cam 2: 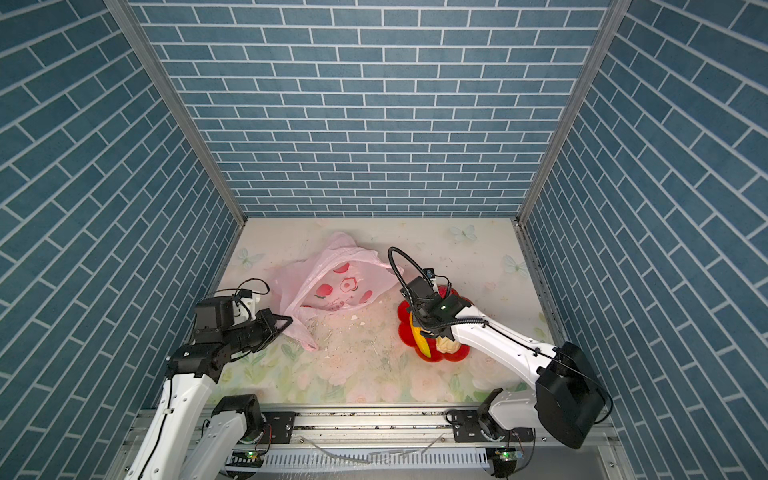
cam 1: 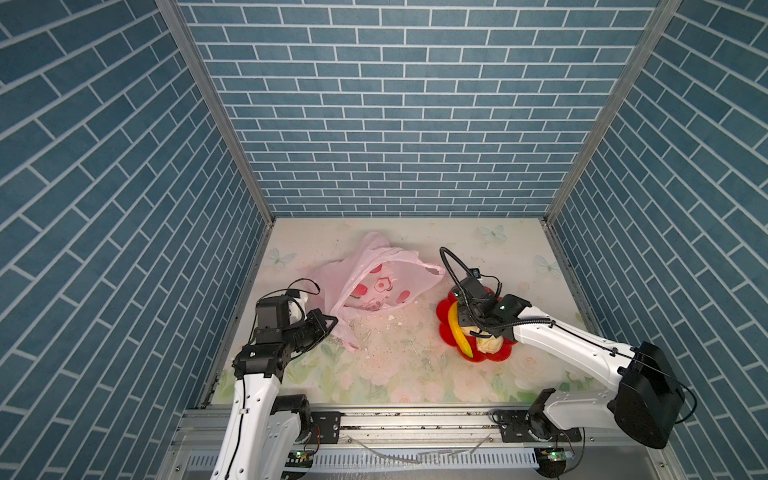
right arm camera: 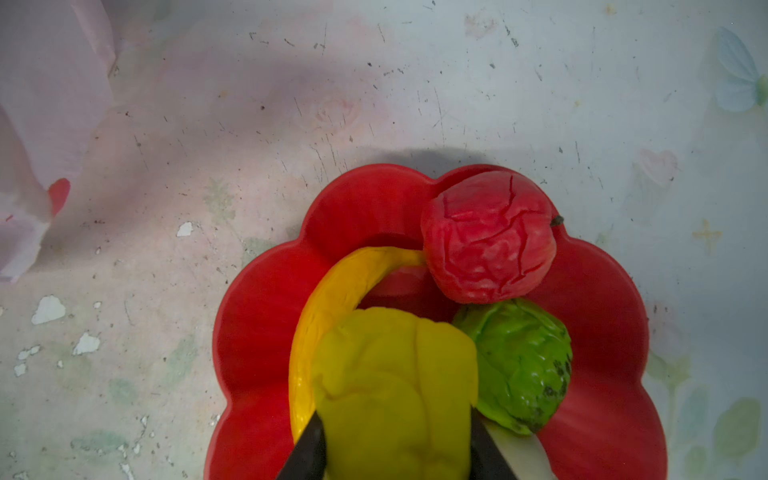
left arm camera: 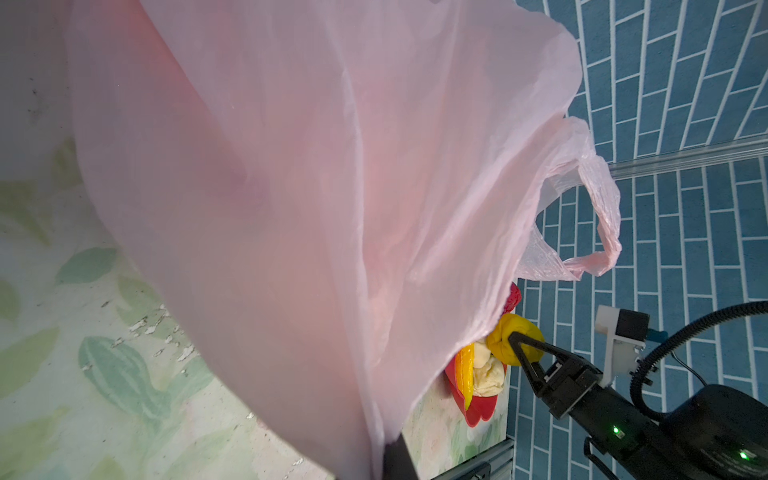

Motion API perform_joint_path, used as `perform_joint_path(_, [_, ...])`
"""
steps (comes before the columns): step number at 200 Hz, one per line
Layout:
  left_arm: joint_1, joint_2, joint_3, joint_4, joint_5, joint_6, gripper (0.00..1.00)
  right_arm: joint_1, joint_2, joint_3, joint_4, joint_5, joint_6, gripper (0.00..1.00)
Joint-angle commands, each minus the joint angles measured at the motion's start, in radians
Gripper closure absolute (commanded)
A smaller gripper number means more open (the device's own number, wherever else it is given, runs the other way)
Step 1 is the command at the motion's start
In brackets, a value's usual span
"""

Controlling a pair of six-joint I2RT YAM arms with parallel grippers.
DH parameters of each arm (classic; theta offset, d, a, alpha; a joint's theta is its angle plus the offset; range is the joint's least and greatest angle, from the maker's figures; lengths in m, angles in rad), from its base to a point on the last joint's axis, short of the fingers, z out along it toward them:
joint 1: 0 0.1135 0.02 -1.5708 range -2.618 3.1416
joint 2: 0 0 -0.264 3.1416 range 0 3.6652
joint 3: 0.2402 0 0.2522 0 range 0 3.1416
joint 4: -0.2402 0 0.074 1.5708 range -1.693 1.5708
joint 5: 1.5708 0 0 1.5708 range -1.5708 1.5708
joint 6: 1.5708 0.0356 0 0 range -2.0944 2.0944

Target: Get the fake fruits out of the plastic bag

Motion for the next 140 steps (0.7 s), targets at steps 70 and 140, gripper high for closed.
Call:
perform_joint_path(70, [-0.001,0.037,0.054,-0.016,0.009,0.044,0.90,-0.044,0.056,-0.027,0.063,-0.031,-0.030,0.43])
perform_joint_path(140, [-0.001,0.125,0.172,-0.052,0.003,0.122,0.94,-0.056,0.035,-0.003,0.015,-0.016,-0.052,0.27])
